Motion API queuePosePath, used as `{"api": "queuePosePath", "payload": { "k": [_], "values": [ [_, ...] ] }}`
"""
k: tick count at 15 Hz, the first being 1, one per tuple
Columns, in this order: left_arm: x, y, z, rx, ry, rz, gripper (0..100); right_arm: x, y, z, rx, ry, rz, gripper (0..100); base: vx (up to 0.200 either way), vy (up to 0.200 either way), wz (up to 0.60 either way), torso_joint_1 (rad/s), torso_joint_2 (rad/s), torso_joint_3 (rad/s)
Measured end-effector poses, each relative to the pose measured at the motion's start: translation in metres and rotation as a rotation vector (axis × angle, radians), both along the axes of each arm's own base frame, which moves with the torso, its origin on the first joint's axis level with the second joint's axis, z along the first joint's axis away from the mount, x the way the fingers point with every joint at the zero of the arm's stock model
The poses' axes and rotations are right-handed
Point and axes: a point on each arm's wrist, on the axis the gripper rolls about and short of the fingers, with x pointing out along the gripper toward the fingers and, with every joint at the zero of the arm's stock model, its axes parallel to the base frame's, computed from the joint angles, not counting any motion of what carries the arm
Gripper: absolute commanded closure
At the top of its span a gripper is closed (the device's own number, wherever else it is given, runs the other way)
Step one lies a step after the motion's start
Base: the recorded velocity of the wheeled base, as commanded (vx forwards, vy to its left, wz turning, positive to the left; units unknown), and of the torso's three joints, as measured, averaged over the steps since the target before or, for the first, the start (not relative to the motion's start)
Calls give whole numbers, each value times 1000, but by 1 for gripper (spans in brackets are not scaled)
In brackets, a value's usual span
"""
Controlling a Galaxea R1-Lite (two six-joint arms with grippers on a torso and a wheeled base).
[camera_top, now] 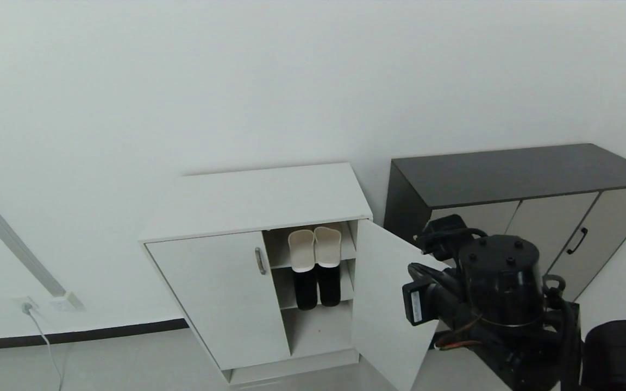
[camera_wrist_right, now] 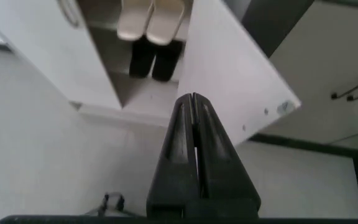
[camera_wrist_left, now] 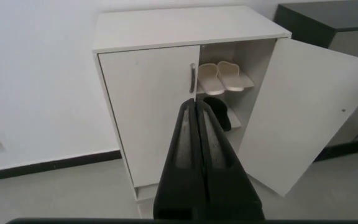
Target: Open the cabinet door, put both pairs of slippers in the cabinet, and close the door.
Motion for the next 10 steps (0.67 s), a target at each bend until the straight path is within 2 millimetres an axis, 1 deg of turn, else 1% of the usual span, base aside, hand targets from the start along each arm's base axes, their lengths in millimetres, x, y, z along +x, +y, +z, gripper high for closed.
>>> {"api": "queuePosePath", "payload": {
  "k": [2,4,5,7,10],
  "values": [
    [0,0,0,0,0,0,100,21,-2,0,-4,-55,-41,100,0,0,0,0,0,0],
    [0,0,0,0,0,0,100,41,-4,1,-6,-69,-84,100,0,0,0,0,0,0],
    [0,0,0,0,0,0,100,53,-3,4,-2,-74,-104,100,0,0,0,0,0,0],
    [0,0,0,0,0,0,100,74,-6,10,-10,-59,-138,100,-200,0,0,2,2,-5],
    [0,0,0,0,0,0,100,101,-12,29,-15,-41,-187,100,-200,0,0,6,10,1]
  ]
}}
